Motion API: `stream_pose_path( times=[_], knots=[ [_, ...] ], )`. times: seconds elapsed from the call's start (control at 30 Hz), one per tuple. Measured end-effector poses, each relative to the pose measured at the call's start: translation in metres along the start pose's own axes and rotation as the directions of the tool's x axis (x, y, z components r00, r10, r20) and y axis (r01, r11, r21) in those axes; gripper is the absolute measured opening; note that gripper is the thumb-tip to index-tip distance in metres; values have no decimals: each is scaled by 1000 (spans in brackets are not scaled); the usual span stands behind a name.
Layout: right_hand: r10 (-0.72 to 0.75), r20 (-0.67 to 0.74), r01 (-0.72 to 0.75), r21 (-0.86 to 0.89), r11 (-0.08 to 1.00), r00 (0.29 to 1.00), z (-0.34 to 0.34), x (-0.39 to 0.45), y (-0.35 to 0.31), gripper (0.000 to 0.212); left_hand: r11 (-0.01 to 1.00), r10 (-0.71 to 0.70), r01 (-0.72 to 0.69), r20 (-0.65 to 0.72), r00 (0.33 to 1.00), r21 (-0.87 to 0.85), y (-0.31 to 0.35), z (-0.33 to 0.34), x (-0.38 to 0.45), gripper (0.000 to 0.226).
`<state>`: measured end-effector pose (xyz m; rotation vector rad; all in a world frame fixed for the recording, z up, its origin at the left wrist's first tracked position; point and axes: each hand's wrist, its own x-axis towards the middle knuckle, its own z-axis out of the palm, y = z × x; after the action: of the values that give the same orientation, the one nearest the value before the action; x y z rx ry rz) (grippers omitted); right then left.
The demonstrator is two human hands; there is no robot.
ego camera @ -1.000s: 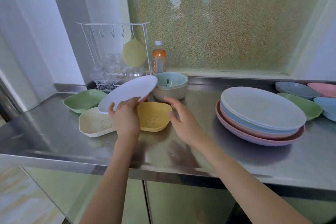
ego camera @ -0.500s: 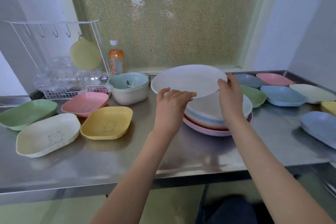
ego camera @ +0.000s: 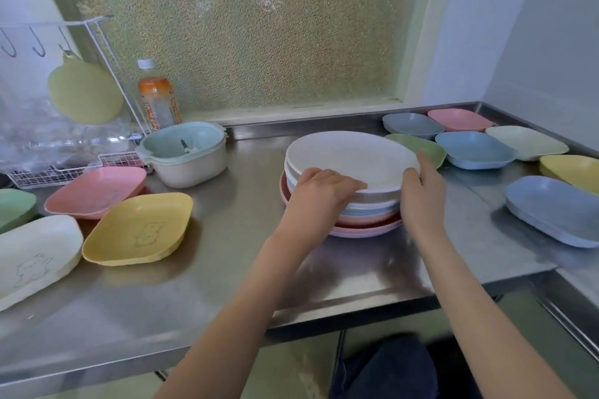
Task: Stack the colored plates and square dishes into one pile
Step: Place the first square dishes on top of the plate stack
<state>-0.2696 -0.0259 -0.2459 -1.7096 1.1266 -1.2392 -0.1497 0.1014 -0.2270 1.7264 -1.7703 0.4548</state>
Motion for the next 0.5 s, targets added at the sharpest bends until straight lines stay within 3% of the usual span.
stream_pose_path(
  times=[0.1, 0.2, 0.27, 0.3, 0.37, 0.43, 0.5],
  knots=[
    [16, 39, -18, 52, 998, 999, 2, 1, 4, 51, 999, 37, -37, -5, 999, 22, -4, -2, -4, 20],
    [46, 39, -50, 105, 993, 998, 2, 4, 11, 53, 988, -21, 26, 32, 999, -154, -4, -2, -7, 33],
    [43, 43, -49, 134, 990, 998, 1, 6, 13, 53, 936, -143, 87, -144, 979, -340, -4, -3, -8, 40],
    [53, 42, -59, 157, 986, 998, 1, 8, 14, 53, 897, -261, 145, -237, 936, -416, -8, -1, -6, 40],
    [102, 33, -106, 218, 970, 994, -1, 13, 16, 51, 762, -531, 332, -242, 812, -557, -23, 4, 1, 40],
    [162, 40, -167, 269, 949, 986, -2, 20, 17, 50, 561, -716, 501, -82, 694, -658, -42, 10, 10, 41],
    [199, 85, -216, 306, 927, 976, -1, 24, 20, 51, 344, -787, 559, 93, 610, -754, -56, 17, 15, 46]
  ],
)
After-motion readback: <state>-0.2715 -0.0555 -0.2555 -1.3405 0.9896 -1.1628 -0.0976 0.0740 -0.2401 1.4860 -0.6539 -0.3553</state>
